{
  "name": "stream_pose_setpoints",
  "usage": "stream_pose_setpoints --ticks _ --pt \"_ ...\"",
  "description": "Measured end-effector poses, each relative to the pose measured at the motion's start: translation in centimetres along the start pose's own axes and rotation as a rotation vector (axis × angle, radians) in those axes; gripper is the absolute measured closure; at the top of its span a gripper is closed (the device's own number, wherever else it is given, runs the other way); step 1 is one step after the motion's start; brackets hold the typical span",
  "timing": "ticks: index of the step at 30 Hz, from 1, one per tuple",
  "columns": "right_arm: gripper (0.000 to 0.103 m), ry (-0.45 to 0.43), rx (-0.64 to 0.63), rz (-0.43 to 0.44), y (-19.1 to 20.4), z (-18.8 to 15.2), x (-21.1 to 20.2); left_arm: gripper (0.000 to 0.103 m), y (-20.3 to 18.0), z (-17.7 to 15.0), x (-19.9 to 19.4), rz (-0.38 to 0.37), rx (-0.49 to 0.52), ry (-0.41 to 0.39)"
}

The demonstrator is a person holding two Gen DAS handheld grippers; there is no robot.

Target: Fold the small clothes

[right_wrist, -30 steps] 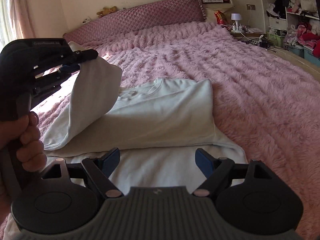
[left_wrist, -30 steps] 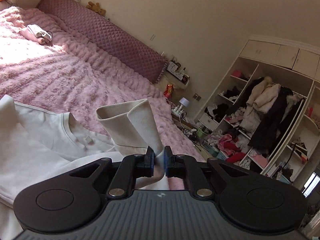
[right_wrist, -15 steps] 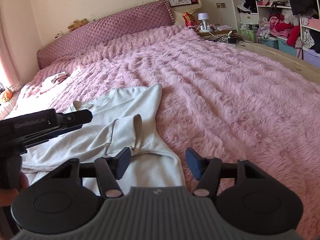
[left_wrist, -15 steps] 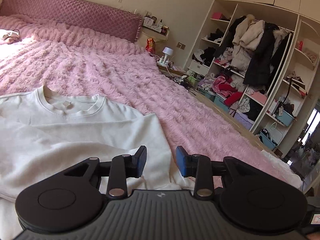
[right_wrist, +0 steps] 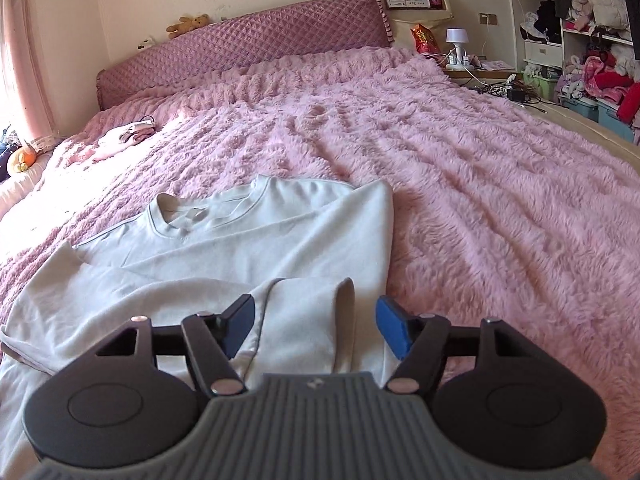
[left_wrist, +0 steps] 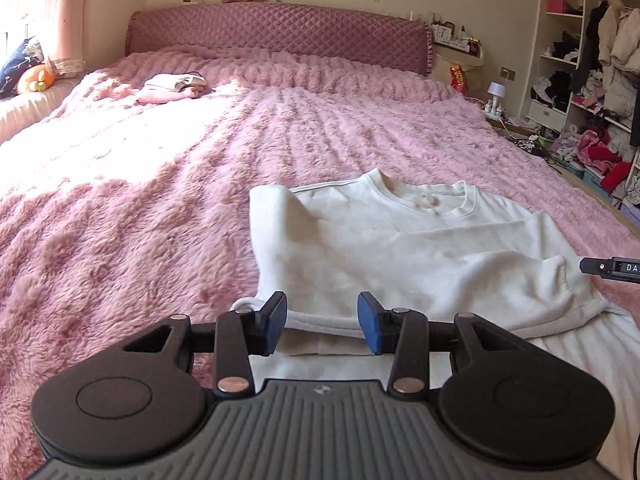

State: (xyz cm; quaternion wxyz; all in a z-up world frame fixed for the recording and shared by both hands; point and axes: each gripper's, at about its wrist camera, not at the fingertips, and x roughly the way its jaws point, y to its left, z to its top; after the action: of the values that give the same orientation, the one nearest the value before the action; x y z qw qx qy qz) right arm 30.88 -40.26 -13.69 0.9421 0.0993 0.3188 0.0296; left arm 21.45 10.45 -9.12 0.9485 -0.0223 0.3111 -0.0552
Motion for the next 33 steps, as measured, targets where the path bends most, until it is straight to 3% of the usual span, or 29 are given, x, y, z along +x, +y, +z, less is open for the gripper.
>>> stream_pose_setpoints --ticks 3,6,13,15,17,18,19,20,23,27,33 --pt "0.04 0.034 0.048 0.012 -0.4 0.2 1.7 0.055 2.5 -0.5 1.2 0.076 -0.018 0.028" --pt "0.04 0.05 0.078 0.018 -0.4 0.2 2.4 0.055 3.7 -1.0 2.4 0.098 -0.021 0.052" --pt "0.041 0.063 0.035 0.028 0.5 0.1 2.7 0.055 2.9 -0.9 4.8 0.128 0.16 0.069" --pt "0.048 0.071 0.029 0.03 0.7 0.0 2.7 0.055 2.1 -0.9 5.2 0.136 0.235 0.056" --pt "0.062 0.081 0.023 0.025 0.8 -0.1 2.9 0.056 1.5 -0.8 5.4 0.13 0.29 0.039" --pt "0.065 0.086 0.017 0.025 0.8 -0.1 2.9 0.062 1.3 -0.8 5.5 0.118 0.312 0.038" --pt "0.076 0.091 0.011 0.025 0.9 -0.2 3.0 0.083 1.2 -0.7 5.5 0.103 0.321 0.042" --pt "0.089 0.093 0.001 0.017 0.9 -0.3 3.0 0.097 1.2 -0.8 5.7 0.068 0.323 0.047" --pt "0.1 0.086 0.004 0.01 0.7 -0.2 2.7 0.1 0.9 -1.1 5.6 0.067 0.318 0.039" --pt "0.101 0.039 0.017 0.007 0.6 0.4 1.3 0.1 1.7 -0.8 4.0 0.112 0.216 -0.032" --pt "0.102 -0.083 0.079 0.003 -0.1 1.6 -3.1 0.1 2.5 -0.5 2.1 0.102 0.03 -0.067"
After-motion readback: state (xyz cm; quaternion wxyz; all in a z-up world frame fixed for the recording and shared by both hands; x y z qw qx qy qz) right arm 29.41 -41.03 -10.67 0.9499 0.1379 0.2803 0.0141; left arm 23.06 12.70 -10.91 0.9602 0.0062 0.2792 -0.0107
